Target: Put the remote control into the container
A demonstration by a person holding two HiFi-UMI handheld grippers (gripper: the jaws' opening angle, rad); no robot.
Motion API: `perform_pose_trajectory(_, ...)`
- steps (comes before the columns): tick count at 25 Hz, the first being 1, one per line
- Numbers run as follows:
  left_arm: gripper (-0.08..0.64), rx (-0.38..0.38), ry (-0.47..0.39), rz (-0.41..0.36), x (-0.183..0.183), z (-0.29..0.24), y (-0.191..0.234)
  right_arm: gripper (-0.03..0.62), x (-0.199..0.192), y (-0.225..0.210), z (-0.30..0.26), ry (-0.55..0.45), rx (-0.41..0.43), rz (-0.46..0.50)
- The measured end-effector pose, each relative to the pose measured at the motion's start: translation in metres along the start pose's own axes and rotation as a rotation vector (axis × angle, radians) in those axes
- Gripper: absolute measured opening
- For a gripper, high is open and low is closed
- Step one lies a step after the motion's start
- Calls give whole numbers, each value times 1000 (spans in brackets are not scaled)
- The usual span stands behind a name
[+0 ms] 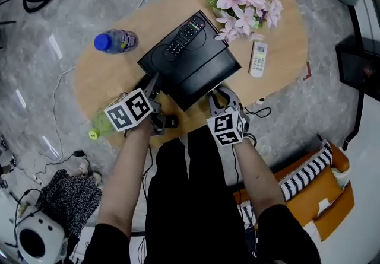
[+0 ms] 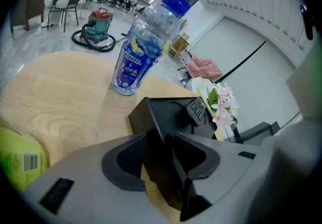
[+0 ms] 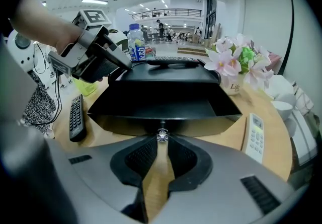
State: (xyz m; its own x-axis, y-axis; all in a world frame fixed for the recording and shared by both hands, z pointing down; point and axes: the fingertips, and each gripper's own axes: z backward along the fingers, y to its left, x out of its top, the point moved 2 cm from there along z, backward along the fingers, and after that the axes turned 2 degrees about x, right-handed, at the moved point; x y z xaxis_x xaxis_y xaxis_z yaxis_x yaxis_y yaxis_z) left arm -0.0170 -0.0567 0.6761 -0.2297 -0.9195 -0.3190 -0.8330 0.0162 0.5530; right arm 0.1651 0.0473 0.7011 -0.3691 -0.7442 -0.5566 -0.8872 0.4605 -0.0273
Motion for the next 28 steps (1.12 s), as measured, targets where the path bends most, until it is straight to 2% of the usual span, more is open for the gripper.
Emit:
perform_pose_trajectory(9, 163, -11, -14, 15, 6, 1, -3, 72, -15, -1, 10, 6, -9, -15)
perform_pose_trajectory(24, 163, -23, -15, -7, 6, 0, -4, 72, -36, -1, 18, 23, -33, -5)
perform_pose_trajectory(28, 163, -28, -13, -9, 5, 0, -4, 78, -37, 0, 17, 16, -4, -75)
